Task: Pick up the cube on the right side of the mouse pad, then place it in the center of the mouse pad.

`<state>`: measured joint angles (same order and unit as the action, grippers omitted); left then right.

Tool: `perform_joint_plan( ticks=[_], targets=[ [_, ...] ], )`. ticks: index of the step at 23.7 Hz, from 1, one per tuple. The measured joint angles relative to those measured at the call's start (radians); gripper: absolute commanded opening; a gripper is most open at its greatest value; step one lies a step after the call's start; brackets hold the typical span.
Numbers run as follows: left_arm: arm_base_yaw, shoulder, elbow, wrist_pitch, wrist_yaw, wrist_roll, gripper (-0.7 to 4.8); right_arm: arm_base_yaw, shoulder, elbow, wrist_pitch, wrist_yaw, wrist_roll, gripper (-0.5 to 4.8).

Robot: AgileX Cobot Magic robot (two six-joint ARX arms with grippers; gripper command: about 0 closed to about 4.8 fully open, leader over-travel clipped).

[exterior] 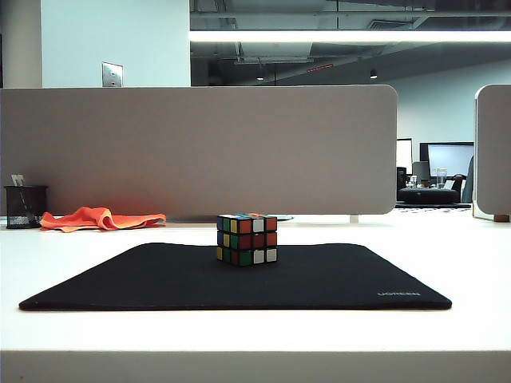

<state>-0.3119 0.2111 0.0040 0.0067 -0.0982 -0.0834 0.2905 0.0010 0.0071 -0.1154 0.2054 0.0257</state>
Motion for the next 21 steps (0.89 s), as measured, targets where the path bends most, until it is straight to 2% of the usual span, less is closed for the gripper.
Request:
perform_joint_plan(
  ticks=[11, 17, 21],
  targets=[
    [0.000, -0.055, -0.001, -0.007, 0.000, 0.000, -0.06, 0.000, 0.000, 0.000, -0.003, 0.000, 0.000, 0.00],
    [0.000, -0.215, -0.001, -0.071, -0.148, 0.002, -0.06, 0.000, 0.000, 0.000, -0.003, 0.000, 0.000, 0.00],
    [0.034, -0.209, -0.001, -0.087, -0.154, 0.002, -0.06, 0.001, 0.000, 0.000, -0.003, 0.000, 0.000, 0.00]
  ],
)
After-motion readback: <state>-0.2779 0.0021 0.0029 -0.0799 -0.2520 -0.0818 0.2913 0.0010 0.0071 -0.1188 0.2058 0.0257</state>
